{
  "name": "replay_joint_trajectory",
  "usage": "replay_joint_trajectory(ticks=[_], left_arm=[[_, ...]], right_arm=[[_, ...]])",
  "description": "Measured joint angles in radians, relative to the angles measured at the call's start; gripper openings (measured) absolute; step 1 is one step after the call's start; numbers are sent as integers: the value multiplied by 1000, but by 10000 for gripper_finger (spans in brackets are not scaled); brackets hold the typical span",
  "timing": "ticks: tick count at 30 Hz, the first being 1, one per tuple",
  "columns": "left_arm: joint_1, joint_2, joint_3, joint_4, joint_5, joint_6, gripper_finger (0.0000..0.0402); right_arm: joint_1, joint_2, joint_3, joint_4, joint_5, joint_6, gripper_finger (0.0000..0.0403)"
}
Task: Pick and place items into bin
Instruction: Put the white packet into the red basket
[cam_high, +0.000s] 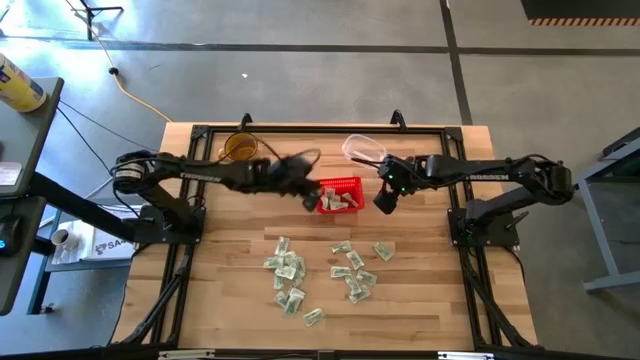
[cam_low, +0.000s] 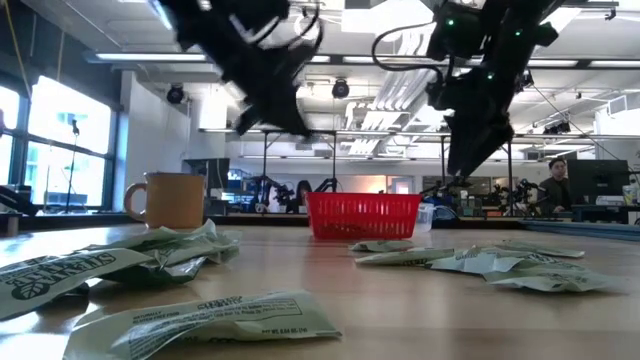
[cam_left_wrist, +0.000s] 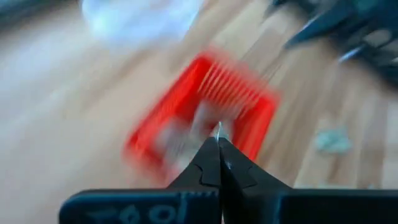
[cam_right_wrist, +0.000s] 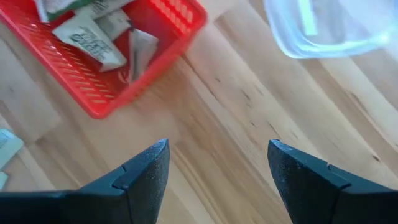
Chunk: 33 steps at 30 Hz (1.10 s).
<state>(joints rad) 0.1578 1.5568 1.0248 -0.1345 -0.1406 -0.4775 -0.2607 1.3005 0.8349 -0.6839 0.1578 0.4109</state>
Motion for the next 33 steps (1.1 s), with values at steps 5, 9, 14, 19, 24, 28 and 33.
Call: replay_joint_trajectory(ticks=[5, 9, 14, 19, 24, 28, 33], left_arm=[[82, 166, 140, -37, 119, 179, 51], [128, 281, 233, -61, 287, 212, 58], [103, 269, 319, -180, 317, 215, 88], [74, 245, 379, -434, 186, 246, 161], [56, 233, 389, -585, 74, 314, 239], [37, 200, 375, -710, 102, 359, 269], [37, 174, 252, -764, 131, 374, 275]], right_arm=[[0, -26, 0, -39, 16, 34, 261], [4, -27, 0, -44, -45, 18, 261], [74, -27, 0, -53, -150, -95, 261], [178, -27, 0, -61, -102, -121, 261], [272, -25, 0, -62, -114, -17, 261], [383, -24, 0, -65, -73, 50, 261], [496, -13, 1, -59, -38, 210, 261]])
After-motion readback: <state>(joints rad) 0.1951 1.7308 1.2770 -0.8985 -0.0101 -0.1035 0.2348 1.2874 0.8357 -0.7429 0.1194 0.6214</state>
